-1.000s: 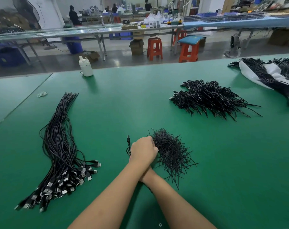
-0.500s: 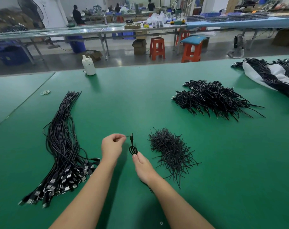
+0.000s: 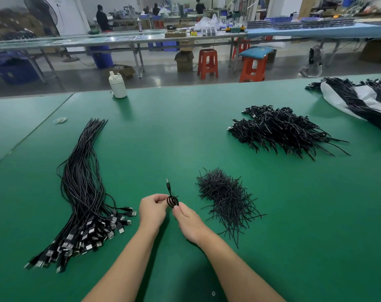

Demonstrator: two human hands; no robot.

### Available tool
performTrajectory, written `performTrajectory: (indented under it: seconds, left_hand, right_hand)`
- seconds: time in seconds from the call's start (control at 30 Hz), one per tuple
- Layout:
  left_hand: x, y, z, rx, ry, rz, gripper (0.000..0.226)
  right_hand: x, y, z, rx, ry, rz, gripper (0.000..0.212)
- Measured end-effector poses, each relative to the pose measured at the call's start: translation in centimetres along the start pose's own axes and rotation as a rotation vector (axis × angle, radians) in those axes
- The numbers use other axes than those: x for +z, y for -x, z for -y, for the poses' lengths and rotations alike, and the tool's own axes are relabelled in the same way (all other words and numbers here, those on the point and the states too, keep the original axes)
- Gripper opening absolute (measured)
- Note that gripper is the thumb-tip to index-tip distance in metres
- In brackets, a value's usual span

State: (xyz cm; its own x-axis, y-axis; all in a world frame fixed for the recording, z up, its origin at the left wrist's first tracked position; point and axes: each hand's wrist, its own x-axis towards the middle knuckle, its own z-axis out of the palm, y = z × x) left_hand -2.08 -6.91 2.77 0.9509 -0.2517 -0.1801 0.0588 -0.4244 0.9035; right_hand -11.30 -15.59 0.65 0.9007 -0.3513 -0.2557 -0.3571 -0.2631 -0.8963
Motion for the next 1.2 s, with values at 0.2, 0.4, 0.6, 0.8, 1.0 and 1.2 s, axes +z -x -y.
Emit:
performTrajectory:
  seconds: [0.2,0.4,0.6,0.8,1.0,1.2]
  left_hand:
    - [0.1,-0.1,0.4,0.013,-0.055,0.034,0.034]
    - [-0.3,0.7,0.6,0.197,-0.049,0.135,0.036]
    - [-0.5,1.3,1.3,0.199,0.047,0.151,0.028]
    - [-1.1,1.7,1.3,0.432,-0.318,0.158,0.014]
    - [-2.7,1.9,0.2,1.179,-0.844,-0.014,0.006]
    - [-3.8,1.2,-1.5,1.149,-0.841,0.261,0.023]
  right_hand:
    - [-0.3,-0.3,-0.3,-0.015,0.013,0.071,0.031]
    - [-0.2,-0.2,-0.5,-0.017,-0.029,0.022,0.029]
    - [-0.3,-0.9,-0.7,-0.004,-0.001,-0.034,0.027]
    - [-0.4,-1.1,-0.7,0.047,-0.124,-0.069,0.030]
    - [-0.8,-1.1,-0.4,0.088,-0.295,0.012,0.030]
    - [-1.3,-1.1,0.0,0.086,-0.319,0.149,0.026]
